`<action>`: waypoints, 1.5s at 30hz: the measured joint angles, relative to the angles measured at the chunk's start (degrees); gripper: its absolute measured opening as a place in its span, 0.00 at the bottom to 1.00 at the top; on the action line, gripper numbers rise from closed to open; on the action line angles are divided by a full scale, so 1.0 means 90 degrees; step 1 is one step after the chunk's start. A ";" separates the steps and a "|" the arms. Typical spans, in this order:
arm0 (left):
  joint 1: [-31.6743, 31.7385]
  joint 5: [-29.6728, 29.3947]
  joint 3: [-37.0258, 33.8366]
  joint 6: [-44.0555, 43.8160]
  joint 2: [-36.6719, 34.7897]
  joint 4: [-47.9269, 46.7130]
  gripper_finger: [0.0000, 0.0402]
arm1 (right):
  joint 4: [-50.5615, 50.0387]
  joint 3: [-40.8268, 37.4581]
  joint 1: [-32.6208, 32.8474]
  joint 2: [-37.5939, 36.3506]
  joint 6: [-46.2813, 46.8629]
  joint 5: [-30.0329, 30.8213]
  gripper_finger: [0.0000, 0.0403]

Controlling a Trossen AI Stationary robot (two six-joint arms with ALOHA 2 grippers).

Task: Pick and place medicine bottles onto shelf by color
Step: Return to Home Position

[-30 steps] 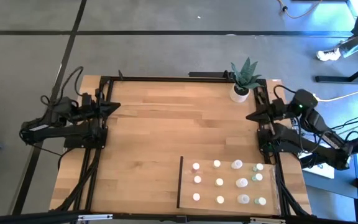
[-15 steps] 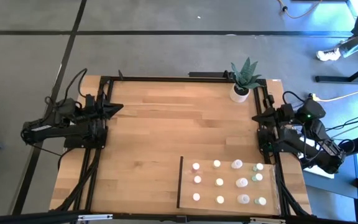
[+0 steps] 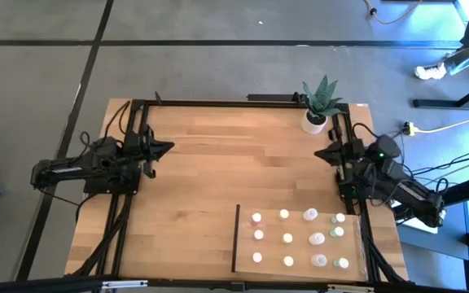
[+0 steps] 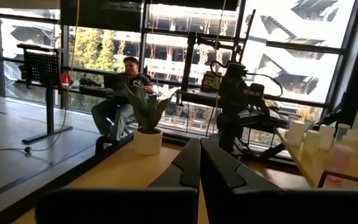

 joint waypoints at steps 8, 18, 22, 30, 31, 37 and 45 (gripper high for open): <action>0.0000 -0.0206 -0.0465 0.0110 -0.0002 0.0048 0.00 | 0.0709 -0.0749 0.0002 -0.0001 -0.0014 -0.0006 0.01; 0.0000 -0.0438 -0.0985 0.0167 0.0000 -0.0142 0.00 | 0.0644 -0.0969 0.0000 0.0001 -0.0243 0.0637 0.01; 0.0000 -0.0574 -0.0985 0.0284 0.0010 -0.0181 0.00 | 0.0513 -0.0969 0.0002 0.0001 -0.0518 0.0857 0.01; 0.0000 -0.0576 -0.0985 0.0317 0.0010 -0.0183 0.03 | 0.0454 -0.0969 0.0001 0.0001 -0.0528 0.0889 0.01; 0.0000 -0.0576 -0.0985 0.0332 0.0010 -0.0183 0.03 | 0.0454 -0.0969 0.0002 0.0001 -0.0517 0.0889 0.01; 0.0000 -0.0576 -0.0985 0.0332 0.0010 -0.0183 0.05 | 0.0454 -0.0969 0.0000 0.0001 -0.0513 0.0888 0.01; 0.0000 -0.0573 -0.0985 0.0332 0.0010 -0.0183 0.08 | 0.0455 -0.0969 0.0002 0.0001 -0.0527 0.0889 0.02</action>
